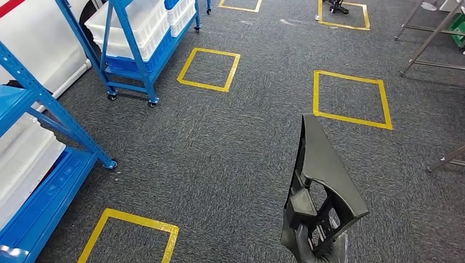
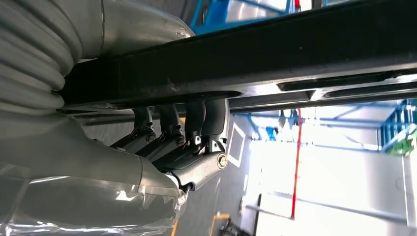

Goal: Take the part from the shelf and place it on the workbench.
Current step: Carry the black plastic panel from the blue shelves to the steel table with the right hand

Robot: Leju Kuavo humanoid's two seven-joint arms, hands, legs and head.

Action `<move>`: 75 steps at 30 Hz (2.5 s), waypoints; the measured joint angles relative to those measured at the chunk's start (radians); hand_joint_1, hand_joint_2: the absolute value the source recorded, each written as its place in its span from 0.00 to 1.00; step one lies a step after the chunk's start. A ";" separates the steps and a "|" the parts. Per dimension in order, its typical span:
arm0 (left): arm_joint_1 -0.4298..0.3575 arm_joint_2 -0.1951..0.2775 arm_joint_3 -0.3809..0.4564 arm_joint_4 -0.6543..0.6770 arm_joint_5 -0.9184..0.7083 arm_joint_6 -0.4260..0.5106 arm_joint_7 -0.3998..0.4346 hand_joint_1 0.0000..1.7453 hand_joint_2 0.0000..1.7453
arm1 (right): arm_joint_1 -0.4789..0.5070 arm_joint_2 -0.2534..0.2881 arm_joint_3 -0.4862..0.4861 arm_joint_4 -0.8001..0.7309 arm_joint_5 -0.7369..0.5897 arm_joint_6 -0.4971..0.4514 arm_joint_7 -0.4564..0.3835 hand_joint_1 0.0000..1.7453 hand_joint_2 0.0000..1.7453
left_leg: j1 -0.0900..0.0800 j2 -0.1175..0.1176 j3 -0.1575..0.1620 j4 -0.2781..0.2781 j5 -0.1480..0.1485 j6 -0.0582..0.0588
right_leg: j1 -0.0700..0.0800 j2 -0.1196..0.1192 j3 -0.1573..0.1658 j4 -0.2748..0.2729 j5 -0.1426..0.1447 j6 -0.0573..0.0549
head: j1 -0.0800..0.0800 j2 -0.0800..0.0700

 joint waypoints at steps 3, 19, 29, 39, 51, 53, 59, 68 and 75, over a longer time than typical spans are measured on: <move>0.000 0.000 -0.001 0.000 -0.007 0.001 0.000 0.00 1.00 | 0.000 0.000 -0.010 -0.005 0.059 -0.023 0.002 1.00 1.00 | -0.007 0.028 0.008 0.004 -0.011 -0.015 | 0.013 -0.062 0.083 -0.153 0.040 -0.014 | -0.002 0.000; -0.001 0.004 -0.009 0.004 -0.027 0.014 -0.002 0.00 1.00 | 0.017 0.001 -0.031 -0.022 0.219 -0.169 0.017 1.00 1.00 | 0.004 -0.153 -0.012 0.033 -0.017 -0.028 | 0.008 0.135 0.070 -0.151 0.048 -0.034 | -0.014 0.000; 0.001 0.002 -0.014 0.004 -0.043 0.005 0.003 0.00 1.00 | 0.037 -0.002 -0.036 -0.029 0.218 -0.188 0.022 1.00 1.00 | -0.003 -0.024 -0.007 0.009 -0.004 0.008 | 0.000 0.021 -0.054 0.099 -0.061 0.008 | -0.004 0.000; 0.018 0.008 -0.017 0.002 -0.068 -0.034 0.014 0.00 1.00 | 0.080 0.012 -0.072 -0.082 0.220 -0.170 0.015 1.00 1.00 | -0.004 0.000 -0.002 0.069 -0.072 -0.035 | 0.006 0.000 0.096 -0.176 0.038 -0.036 | -0.009 0.000; 0.028 0.006 -0.015 0.001 -0.043 -0.029 0.014 0.00 1.00 | 0.092 0.037 -0.093 -0.105 0.234 -0.148 0.016 1.00 1.00 | 0.006 -0.156 -0.019 0.033 -0.013 -0.024 | 0.003 0.158 0.076 -0.154 0.040 -0.014 | -0.015 0.000; 0.027 0.003 -0.014 0.000 -0.036 -0.027 0.013 0.00 1.00 | 0.098 0.041 -0.101 -0.111 0.235 -0.139 0.015 1.00 1.00 | 0.006 -0.130 -0.015 0.022 -0.005 -0.009 | 0.002 0.132 0.067 -0.144 0.033 -0.003 | -0.014 0.000; 0.029 0.001 -0.005 -0.005 -0.027 -0.027 0.012 0.00 1.00 | 0.100 0.050 -0.115 -0.115 0.242 -0.119 0.011 1.00 1.00 | 0.003 -0.035 -0.015 0.013 -0.003 0.005 | -0.001 0.024 -0.047 0.099 -0.080 0.015 | -0.009 0.000; 0.027 0.000 0.004 -0.007 -0.024 -0.029 0.011 0.00 1.00 | 0.102 0.065 -0.120 -0.122 0.255 -0.108 0.006 1.00 1.00 | -0.002 0.034 0.011 0.024 -0.036 -0.032 | 0.011 -0.019 0.101 -0.172 0.029 -0.021 | -0.013 0.000; 0.027 0.003 0.017 -0.007 -0.023 -0.029 0.011 0.00 1.00 | 0.103 0.074 -0.121 -0.123 0.264 -0.103 0.002 1.00 1.00 | 0.008 -0.070 -0.118 0.290 -0.134 -0.047 | 0.005 0.069 0.103 -0.174 0.034 -0.039 | -0.021 0.000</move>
